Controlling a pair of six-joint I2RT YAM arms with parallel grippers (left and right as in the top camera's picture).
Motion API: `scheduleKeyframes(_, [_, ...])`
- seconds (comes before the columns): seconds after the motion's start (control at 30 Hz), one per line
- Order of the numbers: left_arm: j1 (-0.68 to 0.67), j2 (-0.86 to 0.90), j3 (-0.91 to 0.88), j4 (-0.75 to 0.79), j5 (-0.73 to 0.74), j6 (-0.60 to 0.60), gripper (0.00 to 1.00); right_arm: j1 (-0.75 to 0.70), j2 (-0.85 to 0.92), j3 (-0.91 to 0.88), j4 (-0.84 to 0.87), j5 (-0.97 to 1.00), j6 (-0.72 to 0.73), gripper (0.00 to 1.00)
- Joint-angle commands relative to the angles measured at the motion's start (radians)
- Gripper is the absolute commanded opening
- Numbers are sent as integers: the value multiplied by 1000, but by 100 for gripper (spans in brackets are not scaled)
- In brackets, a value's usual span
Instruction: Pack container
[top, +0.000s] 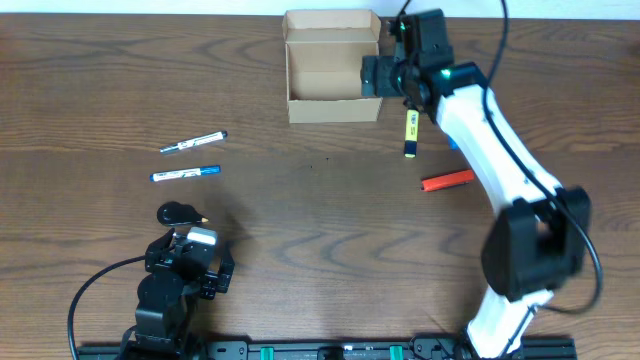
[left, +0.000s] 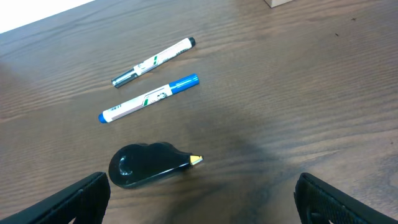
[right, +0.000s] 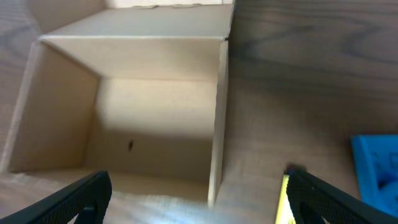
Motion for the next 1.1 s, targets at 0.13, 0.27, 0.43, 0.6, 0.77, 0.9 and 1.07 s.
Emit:
scheduleKeyframes(0.13, [-3,-5,-9,-3,-14,18,95,-11,214,170,2,30,-16,91])
scheduleKeyframes(0.27, [-3,-5,-9,-3,-14,18,96,-18,281,188,22,62,16,80])
scheduleKeyframes(0.43, [-3,-5,-9,-3,-14,18,95,-24,289,191,36,63,17,24])
scheduleKeyframes(0.6, [-3,-5,-9,-3,-14,18,95,-16,253,248,-54,59,18,1])
scheduleKeyframes(0.77, [-3,-5,-9,-3,-14,18,95,17,158,293,-234,59,18,1])
scheduleKeyframes(0.9, [-3,-5,-9,-3,-14,18,95,53,67,292,-402,61,36,1])
scheduleKeyframes(1.07, [-3,-5,-9,-3,-14,18,95,107,3,274,-571,79,69,1])
